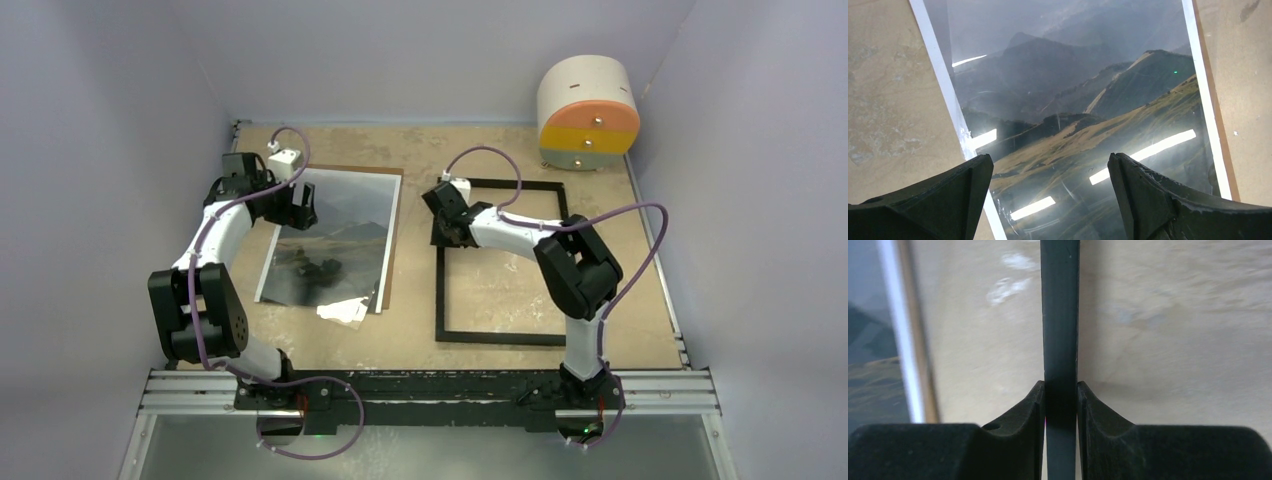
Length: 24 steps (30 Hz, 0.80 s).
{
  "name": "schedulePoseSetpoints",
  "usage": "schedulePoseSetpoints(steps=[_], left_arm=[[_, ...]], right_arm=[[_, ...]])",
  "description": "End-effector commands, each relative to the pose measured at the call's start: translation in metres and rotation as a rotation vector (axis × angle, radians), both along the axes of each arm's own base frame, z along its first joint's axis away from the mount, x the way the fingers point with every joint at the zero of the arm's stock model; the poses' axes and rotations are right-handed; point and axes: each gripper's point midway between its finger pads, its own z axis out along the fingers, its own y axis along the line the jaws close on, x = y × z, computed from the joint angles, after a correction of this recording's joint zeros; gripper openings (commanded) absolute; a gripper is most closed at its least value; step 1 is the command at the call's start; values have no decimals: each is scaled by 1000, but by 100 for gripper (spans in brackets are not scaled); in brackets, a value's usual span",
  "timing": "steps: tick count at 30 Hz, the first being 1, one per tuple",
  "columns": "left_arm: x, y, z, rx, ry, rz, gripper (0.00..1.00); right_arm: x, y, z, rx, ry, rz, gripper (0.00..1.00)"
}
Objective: Put the photo into the frame
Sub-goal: Turn over the photo frame at the center of the board.
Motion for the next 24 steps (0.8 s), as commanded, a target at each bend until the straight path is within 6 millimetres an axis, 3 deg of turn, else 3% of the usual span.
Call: schedulePoseSetpoints(steps=[1,7,16,24], left_arm=[[-3,-11,18,-33,-35,-42,92],[-3,-10,21,-43,-32,-23,92],[7,-18,57,-91,-82,-27,93],[9,-30,92,-152,-133,-48,93]], right_arm=[[8,57,56,229,-39,25,3],[9,106,113,421,-59,51,0],[0,184,234,866,-76,140,0],[-9,215,307,1155,-85,205,0]])
